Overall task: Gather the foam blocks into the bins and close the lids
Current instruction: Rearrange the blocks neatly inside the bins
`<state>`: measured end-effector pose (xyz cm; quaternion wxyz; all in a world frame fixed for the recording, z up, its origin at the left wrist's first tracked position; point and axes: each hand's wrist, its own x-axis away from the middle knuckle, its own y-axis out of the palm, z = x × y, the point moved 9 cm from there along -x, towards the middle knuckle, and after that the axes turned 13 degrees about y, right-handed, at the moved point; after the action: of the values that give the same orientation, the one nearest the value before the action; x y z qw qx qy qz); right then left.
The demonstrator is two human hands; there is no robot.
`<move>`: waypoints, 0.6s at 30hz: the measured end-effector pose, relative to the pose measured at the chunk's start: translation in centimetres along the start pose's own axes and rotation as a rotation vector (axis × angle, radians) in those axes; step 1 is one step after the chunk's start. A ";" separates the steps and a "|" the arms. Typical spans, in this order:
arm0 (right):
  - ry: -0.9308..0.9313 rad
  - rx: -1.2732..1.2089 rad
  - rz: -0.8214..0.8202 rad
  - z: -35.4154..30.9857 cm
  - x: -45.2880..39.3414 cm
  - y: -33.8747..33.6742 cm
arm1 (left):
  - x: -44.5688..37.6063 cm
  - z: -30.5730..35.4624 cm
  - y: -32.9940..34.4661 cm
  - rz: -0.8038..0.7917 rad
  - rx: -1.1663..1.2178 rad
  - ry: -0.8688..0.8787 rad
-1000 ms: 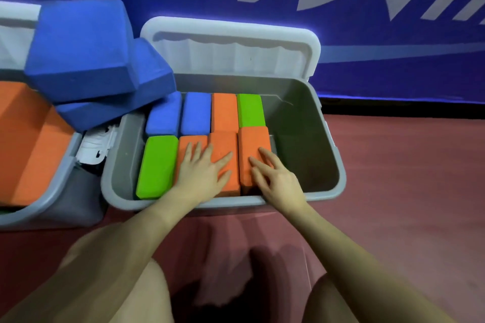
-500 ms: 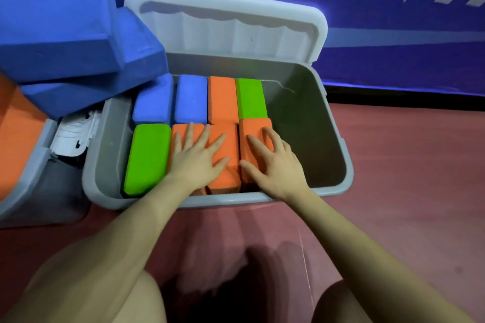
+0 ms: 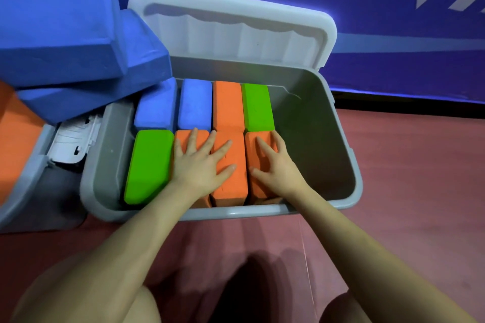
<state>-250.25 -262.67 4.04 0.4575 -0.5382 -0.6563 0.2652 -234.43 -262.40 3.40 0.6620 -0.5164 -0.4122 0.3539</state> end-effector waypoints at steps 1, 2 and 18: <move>-0.002 0.042 -0.016 0.1 -0.2 0.5 | -0.1 0.1 0.2 -0.003 -0.009 0.003; 0.002 0.080 -0.034 0.2 -0.4 1.2 | -0.2 0.1 0.5 -0.003 -0.006 0.003; 0.195 0.162 -0.098 0.9 -0.4 1.2 | 0.3 0.2 0.6 -0.056 0.182 0.054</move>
<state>-250.49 -262.59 2.47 0.5734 -0.4902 -0.6106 0.2410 -234.51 -261.95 2.87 0.7266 -0.4516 -0.3748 0.3573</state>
